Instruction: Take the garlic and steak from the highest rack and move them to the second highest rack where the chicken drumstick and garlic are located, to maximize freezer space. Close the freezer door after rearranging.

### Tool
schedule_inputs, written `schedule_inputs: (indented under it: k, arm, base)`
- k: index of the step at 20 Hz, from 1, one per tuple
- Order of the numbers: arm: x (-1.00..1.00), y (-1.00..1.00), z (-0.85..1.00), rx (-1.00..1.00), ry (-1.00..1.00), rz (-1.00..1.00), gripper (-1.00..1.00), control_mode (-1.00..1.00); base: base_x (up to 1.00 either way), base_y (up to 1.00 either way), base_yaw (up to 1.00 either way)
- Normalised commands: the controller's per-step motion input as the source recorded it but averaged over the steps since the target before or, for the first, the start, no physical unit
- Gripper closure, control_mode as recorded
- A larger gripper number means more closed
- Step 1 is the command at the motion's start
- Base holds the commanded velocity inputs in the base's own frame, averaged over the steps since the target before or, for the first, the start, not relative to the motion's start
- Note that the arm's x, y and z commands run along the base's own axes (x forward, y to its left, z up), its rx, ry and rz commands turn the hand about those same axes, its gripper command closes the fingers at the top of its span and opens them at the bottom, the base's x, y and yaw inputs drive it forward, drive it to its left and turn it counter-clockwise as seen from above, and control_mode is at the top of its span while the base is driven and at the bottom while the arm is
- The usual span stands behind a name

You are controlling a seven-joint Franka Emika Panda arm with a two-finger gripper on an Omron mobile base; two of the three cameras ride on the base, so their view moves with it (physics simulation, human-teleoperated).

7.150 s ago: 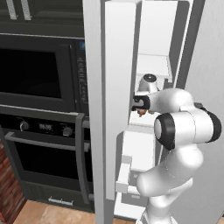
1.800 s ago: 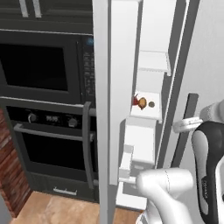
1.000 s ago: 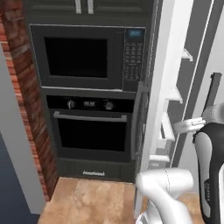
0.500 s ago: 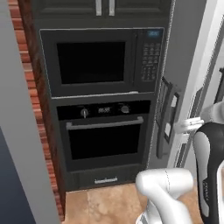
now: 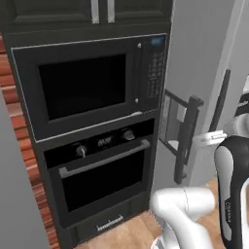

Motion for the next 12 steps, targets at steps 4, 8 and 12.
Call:
schedule_inputs:
  k: [4,8,12]
  arm:
    - [0.0,0.0,0.0,0.0,0.0,0.0,-1.0,1.0]
    - [0.0,0.0,0.0,0.0,0.0,0.0,-1.0,1.0]
    - [0.0,0.0,0.0,0.0,0.0,0.0,-1.0,1.0]
  base:
    - [0.48,0.67,-0.59]
    - [0.2,0.77,-0.54]
    - [0.23,0.61,-0.55]
